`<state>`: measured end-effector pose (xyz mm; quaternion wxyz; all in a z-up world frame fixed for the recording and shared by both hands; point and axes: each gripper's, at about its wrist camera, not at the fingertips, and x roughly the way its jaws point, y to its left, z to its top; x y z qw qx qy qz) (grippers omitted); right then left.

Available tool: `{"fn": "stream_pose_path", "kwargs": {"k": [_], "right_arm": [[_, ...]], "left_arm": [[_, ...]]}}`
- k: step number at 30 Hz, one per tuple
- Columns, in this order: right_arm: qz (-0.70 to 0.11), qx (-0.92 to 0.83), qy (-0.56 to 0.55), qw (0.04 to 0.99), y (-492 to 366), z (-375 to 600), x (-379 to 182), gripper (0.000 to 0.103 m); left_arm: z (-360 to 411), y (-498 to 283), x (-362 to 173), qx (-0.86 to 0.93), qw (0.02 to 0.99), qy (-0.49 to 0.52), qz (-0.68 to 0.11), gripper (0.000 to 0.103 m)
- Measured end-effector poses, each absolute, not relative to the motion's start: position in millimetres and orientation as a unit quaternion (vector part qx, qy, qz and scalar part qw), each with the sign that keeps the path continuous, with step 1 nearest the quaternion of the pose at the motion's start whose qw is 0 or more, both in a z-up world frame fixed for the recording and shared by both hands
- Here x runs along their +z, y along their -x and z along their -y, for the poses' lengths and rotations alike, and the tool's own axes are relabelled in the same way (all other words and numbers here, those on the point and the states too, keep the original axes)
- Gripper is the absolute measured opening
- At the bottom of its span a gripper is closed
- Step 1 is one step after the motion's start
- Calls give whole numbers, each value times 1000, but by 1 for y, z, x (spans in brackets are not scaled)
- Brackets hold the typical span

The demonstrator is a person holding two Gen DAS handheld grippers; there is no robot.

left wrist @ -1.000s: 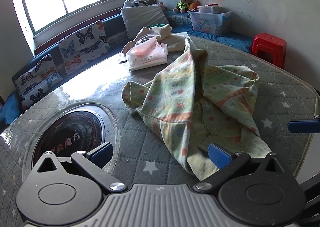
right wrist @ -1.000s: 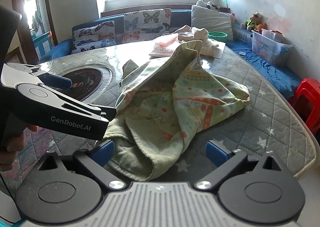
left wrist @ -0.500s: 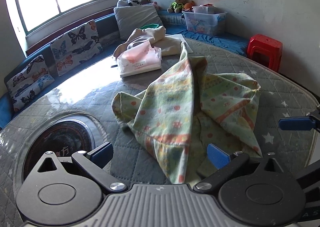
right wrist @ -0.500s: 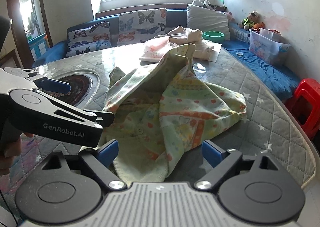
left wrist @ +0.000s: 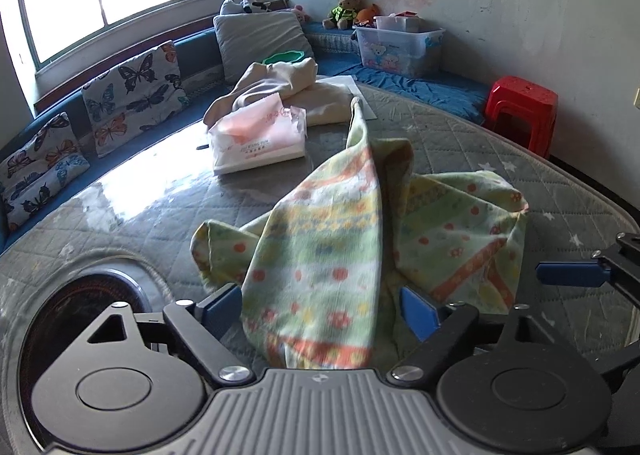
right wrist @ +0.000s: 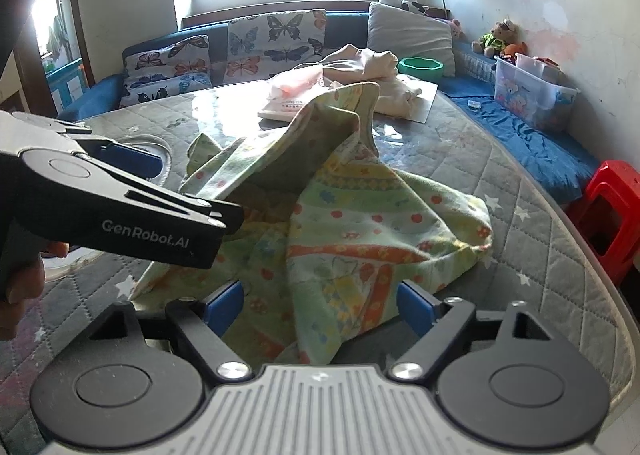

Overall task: Fold clothes
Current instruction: 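Lower both grippers onto the garment edge and close them on the cloth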

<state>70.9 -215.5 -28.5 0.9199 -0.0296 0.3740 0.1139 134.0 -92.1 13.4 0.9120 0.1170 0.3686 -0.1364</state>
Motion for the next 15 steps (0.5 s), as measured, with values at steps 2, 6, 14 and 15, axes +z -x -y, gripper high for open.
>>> {"fn": "stream_pose_path", "kwargs": {"k": [2,6,14,15], "right_arm": [[-374,114,35,920,-77,214,-30,83],[-374,118,48,919,-84,209,-32,78],[-373,126,68,917,-100,198,-35,64],[-374,126,71,916,-102,197,-36,63]], "left_arm": [[93,-139,11,-137,913,-116,-366,80],[90,-148,6,-142,911,-112,-371,60],[71,-151,4,-152,908,-95,-378,13],[68,-150,5,-152,909,-93,-377,12]]}}
